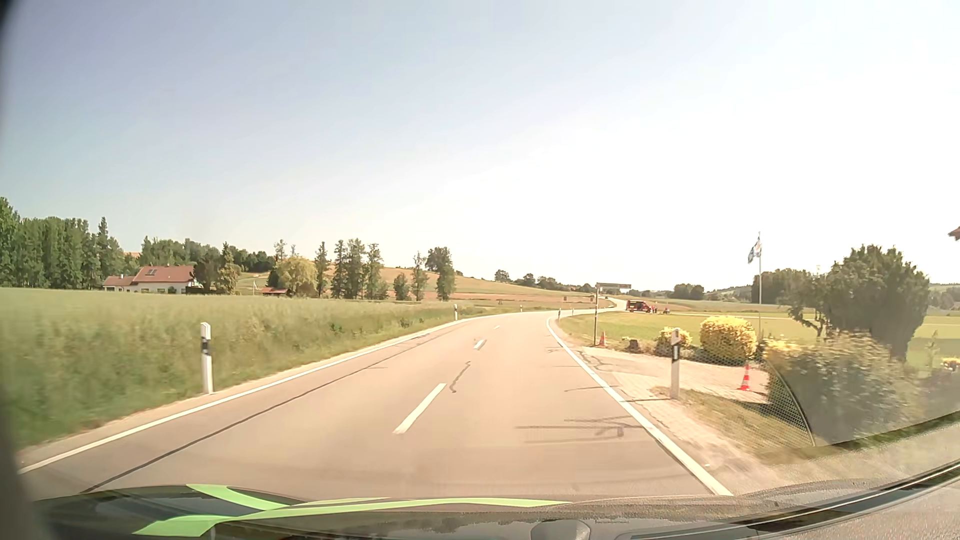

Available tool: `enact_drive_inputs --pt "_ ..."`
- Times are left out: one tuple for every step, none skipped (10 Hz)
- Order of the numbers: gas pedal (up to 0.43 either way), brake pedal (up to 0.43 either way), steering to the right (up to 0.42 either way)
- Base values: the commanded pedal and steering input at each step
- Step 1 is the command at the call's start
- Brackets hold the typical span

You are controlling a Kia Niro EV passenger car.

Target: Follow the waypoints while adhering to traffic rules and regulations

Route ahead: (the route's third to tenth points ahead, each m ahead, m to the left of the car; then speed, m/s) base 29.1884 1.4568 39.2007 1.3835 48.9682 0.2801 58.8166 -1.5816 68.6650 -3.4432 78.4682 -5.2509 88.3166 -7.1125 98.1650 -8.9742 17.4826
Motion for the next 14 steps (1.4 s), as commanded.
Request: enact_drive_inputs --pt "0.118 0.000 0.000" --pt "0.118 0.000 0.000" --pt "0.118 0.000 0.000" --pt "0.130 0.000 0.000" --pt "0.150 0.000 0.000" --pt "0.169 0.000 0.001" --pt "0.177 0.000 0.002" --pt "0.189 0.000 0.005" --pt "0.189 0.000 0.007" --pt "0.177 0.000 0.008" --pt "0.177 0.000 0.007" --pt "0.138 0.000 0.008" --pt "0.138 0.000 0.007" --pt "0.138 0.000 0.008"
